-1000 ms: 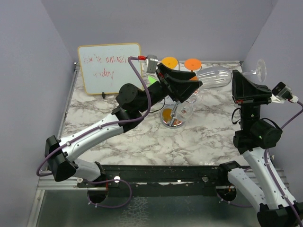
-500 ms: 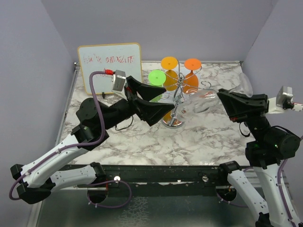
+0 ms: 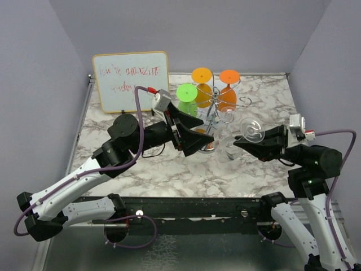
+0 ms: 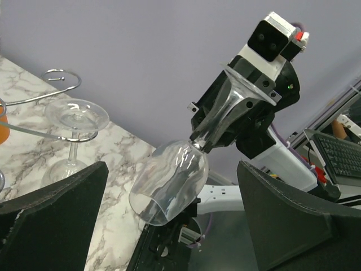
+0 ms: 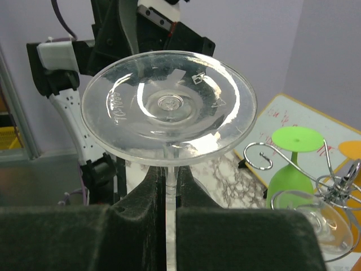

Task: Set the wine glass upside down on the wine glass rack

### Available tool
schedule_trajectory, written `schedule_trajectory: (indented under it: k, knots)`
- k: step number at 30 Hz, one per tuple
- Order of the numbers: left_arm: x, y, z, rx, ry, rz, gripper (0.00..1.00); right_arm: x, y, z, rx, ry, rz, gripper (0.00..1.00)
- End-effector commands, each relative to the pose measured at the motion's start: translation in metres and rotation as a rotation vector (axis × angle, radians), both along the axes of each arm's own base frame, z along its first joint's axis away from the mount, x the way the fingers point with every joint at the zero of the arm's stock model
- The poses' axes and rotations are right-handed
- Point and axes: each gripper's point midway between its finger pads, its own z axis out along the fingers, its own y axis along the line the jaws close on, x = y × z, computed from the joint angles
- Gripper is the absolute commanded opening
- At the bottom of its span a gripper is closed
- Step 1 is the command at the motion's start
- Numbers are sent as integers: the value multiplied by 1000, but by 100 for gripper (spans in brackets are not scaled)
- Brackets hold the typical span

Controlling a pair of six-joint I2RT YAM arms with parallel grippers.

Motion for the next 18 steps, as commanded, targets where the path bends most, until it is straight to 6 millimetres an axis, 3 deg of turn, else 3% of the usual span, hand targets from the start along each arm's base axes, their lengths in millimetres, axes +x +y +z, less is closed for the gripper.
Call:
schedule_trajectory:
  k: [1,5,10,15,18]
  knots:
    - [-2,-1,-2,-28,-38,-6,97,7,3,-32,-97,60,14,1]
    - [15,4,-7,0,-38,89,97,16,-1,-53,-165,147,-44,1]
    - [34,18,-12,15,-29,225,97,37,-19,-73,-243,222,-240,1]
    - [54,35,-22,42,6,374,97,77,-62,-61,-203,280,-603,1]
    - [63,42,-31,79,31,436,97,107,-89,-65,-155,393,-804,1]
